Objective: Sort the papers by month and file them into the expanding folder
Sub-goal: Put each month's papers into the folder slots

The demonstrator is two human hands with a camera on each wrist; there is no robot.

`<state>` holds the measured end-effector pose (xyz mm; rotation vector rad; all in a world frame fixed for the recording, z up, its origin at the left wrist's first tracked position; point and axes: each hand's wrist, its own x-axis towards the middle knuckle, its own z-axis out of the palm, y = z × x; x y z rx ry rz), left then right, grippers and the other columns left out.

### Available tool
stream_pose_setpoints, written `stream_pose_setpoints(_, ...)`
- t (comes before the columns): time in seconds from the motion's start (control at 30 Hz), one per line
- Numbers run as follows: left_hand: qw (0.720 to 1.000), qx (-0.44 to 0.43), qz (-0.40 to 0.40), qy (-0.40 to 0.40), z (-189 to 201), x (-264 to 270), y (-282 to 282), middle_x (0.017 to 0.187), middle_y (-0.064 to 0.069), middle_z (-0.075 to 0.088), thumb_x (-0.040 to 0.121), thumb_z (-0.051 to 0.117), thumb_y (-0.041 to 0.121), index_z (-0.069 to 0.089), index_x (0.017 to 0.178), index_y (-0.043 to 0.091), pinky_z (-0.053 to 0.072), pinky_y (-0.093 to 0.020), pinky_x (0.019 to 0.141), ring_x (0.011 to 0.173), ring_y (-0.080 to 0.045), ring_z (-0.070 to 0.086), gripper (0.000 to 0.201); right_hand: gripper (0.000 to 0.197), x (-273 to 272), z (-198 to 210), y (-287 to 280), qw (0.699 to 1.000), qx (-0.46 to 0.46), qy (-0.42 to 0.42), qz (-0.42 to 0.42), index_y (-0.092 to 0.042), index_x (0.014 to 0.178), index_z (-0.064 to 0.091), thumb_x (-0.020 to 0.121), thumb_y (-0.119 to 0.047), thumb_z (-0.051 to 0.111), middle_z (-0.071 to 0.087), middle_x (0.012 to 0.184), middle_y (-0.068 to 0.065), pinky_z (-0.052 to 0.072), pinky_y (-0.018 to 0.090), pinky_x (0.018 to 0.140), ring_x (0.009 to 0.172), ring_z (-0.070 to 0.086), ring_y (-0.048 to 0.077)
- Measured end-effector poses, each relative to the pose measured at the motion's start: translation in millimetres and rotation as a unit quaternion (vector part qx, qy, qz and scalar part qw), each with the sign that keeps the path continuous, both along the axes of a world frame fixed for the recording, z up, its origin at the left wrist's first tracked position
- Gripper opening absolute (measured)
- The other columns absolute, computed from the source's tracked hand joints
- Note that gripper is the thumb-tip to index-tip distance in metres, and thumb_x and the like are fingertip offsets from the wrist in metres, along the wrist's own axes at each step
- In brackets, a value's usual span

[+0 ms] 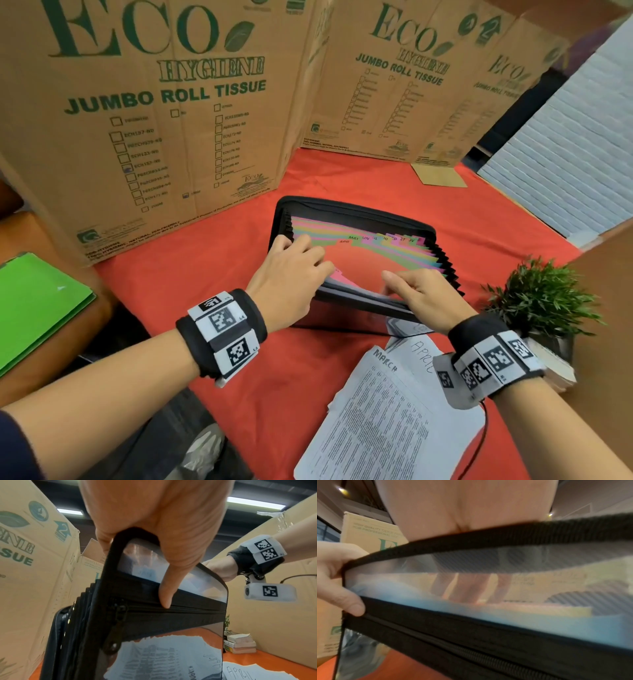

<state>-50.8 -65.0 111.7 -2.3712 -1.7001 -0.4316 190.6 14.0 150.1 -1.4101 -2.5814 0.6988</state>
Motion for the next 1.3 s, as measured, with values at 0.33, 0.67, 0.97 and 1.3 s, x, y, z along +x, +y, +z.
stream_pose_setpoints(0.33, 0.991, -0.132, 0.026, 0.02, 13.4, -0.1, 9.4, 0.095, 0.008, 0.067, 0.088, 0.055, 0.029, 0.055, 0.114, 0.033, 0.03, -0.035, 0.088, 0.1, -0.02, 0.056, 0.027, 0.023, 20.4, -1.9, -1.3, 0.986, 0.141, 0.08, -0.029, -0.024, 0.111, 0.069, 0.096, -0.034, 0.055, 0.057, 0.11, -0.006, 0.04, 0.024, 0.093, 0.107, 0.054, 0.008)
stream_pose_setpoints(0.67, 0.989, -0.141, 0.041, 0.036, 22.1, -2.8, 23.8, 0.086, 0.001, 0.068, 0.088, 0.056, 0.025, 0.057, 0.118, 0.033, 0.035, -0.034, 0.08, 0.09, -0.026, 0.063, 0.031, 0.015, 93.4, -87.1, -72.1, 0.812, 0.11, 0.15, -0.553, -0.01, 0.095, 0.053, 0.095, -0.025, 0.053, 0.059, 0.088, 0.009, 0.036, 0.032, 0.072, 0.091, 0.058, 0.032)
stream_pose_setpoints(0.97, 0.988, -0.147, 0.041, 0.035, 17.4, 1.1, 13.9, 0.087, 0.003, 0.067, 0.089, 0.054, 0.022, 0.055, 0.122, 0.036, 0.033, -0.036, 0.089, 0.093, -0.026, 0.06, 0.036, 0.128, 119.5, -199.3, -137.2, 0.725, -0.303, -0.128, -0.605, 0.01, 0.131, 0.039, 0.044, -0.073, 0.08, 0.061, 0.087, 0.008, 0.056, 0.03, 0.067, 0.069, 0.061, 0.02)
stream_pose_setpoints(1.3, 0.989, -0.138, 0.036, 0.029, 12.7, 6.1, 12.2, 0.086, 0.004, 0.067, 0.087, 0.055, 0.022, 0.056, 0.119, 0.035, 0.032, -0.037, 0.088, 0.092, -0.026, 0.06, 0.034, 0.141, 138.3, -201.4, -139.0, 0.644, -0.264, -0.091, -0.712, 0.005, 0.144, 0.014, 0.044, -0.06, 0.089, 0.036, 0.143, 0.026, 0.041, 0.051, 0.103, 0.129, 0.041, 0.041)
